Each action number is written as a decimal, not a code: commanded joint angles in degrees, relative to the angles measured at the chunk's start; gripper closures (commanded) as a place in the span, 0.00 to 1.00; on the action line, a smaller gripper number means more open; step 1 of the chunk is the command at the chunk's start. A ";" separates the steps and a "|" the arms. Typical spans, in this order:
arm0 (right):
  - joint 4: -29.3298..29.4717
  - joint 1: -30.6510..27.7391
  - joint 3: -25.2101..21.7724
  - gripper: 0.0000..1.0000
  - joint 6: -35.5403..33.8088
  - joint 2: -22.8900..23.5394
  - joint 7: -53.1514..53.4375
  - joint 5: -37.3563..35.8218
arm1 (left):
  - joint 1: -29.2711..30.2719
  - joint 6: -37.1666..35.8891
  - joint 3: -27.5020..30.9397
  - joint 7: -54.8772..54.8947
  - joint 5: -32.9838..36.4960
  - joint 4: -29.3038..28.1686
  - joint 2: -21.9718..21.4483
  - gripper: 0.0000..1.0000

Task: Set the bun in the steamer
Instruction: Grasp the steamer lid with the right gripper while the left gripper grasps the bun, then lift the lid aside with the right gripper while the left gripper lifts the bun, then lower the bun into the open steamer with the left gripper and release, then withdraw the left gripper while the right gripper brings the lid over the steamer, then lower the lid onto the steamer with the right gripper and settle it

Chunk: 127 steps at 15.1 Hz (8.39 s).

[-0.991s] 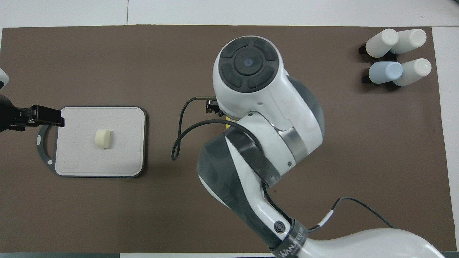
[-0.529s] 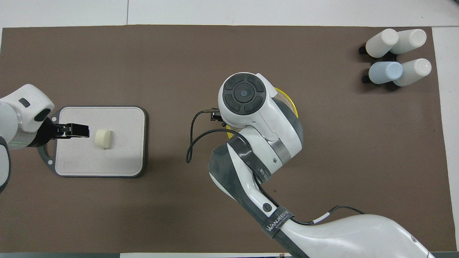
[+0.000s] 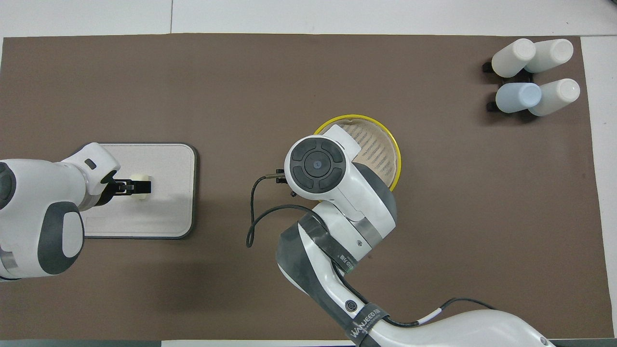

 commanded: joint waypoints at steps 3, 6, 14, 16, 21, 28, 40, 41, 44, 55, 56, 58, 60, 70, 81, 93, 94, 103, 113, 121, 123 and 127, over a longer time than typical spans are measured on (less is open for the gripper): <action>-1.40 -0.77 0.11 0.08 2.89 0.07 -5.93 -0.39 | -0.46 7.98 0.27 1.33 -0.94 -1.08 3.92 0.00; -1.40 -0.51 0.11 0.22 3.42 0.51 -5.49 -0.31 | -0.20 8.34 0.36 2.74 -0.94 -1.25 4.45 0.00; -2.28 -0.42 0.11 0.81 4.56 1.04 -5.58 -0.31 | 0.07 9.40 0.36 2.65 -0.94 -1.52 5.07 0.22; -2.20 -0.42 0.11 0.85 4.73 1.13 -5.75 -0.31 | 0.07 9.40 0.36 2.65 -0.94 -1.52 5.07 0.46; 2.96 -0.60 0.11 0.99 -0.69 1.65 -5.76 -0.13 | 0.07 9.31 0.36 2.56 -0.94 -1.52 5.07 0.79; 15.81 -5.59 -0.24 0.99 -18.62 1.05 -13.63 -0.31 | -0.46 -4.09 0.19 -0.07 -0.94 7.68 4.71 0.83; 10.64 -32.57 -0.24 0.99 -31.82 -11.87 -51.26 0.49 | -24.52 -26.74 -0.17 -39.07 -1.29 40.22 13.14 0.89; 10.03 -34.68 -0.24 0.99 -32.17 -12.40 -53.54 0.57 | -27.24 -25.42 -0.17 -41.62 -1.29 42.67 15.50 0.89; 8.53 -38.21 -0.24 0.99 -33.49 -13.72 -55.24 0.49 | -33.40 -22.87 -0.17 -47.43 -1.12 48.83 22.45 0.89; 0.19 -38.83 -0.33 0.98 -29.11 -17.58 -54.36 0.57 | -42.91 -7.56 0.36 -57.99 6.62 51.48 37.15 0.89; -0.43 -38.83 -0.33 0.98 -28.75 -17.76 -54.36 0.57 | -42.91 -7.30 0.36 -58.08 6.79 51.39 37.15 0.88; -0.61 -38.74 -0.33 0.98 -28.66 -17.85 -54.36 0.57 | -43.00 -7.39 0.45 -58.17 6.97 51.04 37.06 0.56; -0.61 -38.66 -0.33 0.98 -28.57 -17.85 -54.36 0.49 | -43.00 -9.05 0.45 -58.26 7.85 51.13 36.80 0.03; 0.88 -33.22 0.02 0.98 -26.47 -17.24 -46.64 1.53 | -37.12 -23.62 -0.08 -57.73 5.83 45.77 19.50 0.00; 15.21 -9.75 -0.15 0.99 -18.84 -1.51 -14.65 3.21 | -11.47 -38.68 0.10 -23.84 3.54 42.43 6.74 0.00; 14.42 -2.18 -0.24 0.98 -6.25 7.11 -1.71 -1.01 | -0.82 -38.50 0.36 -4.65 1.88 37.59 3.04 0.00; 13.72 -2.18 -0.24 0.98 -5.55 7.11 -1.71 -1.01 | -0.81 -38.50 0.36 -4.56 1.79 37.25 2.78 0.00; 11.16 -0.42 -0.24 0.98 -2.82 7.11 0.75 -0.74 | -0.73 -37.89 0.45 -3.77 0.29 32.86 -0.73 0.00; 8.18 -0.34 -0.24 0.94 -0.10 6.67 0.84 -0.83 | 0.77 -39.29 -0.17 -2.10 0.29 33.11 -1.79 0.00; 6.77 0.19 -0.24 0.91 2.27 6.67 1.10 -0.83 | 0.68 -39.73 0.01 -2.10 0.20 33.02 -1.79 0.00; 6.33 0.19 -0.24 0.83 2.27 6.67 1.10 -0.83 | 0.68 -40.26 0.10 -2.01 0.20 32.94 -2.05 0.00; 6.15 0.10 -0.24 0.83 1.13 6.49 1.01 -0.83 | 0.51 -40.43 0.10 -1.92 0.20 32.67 -2.49 0.00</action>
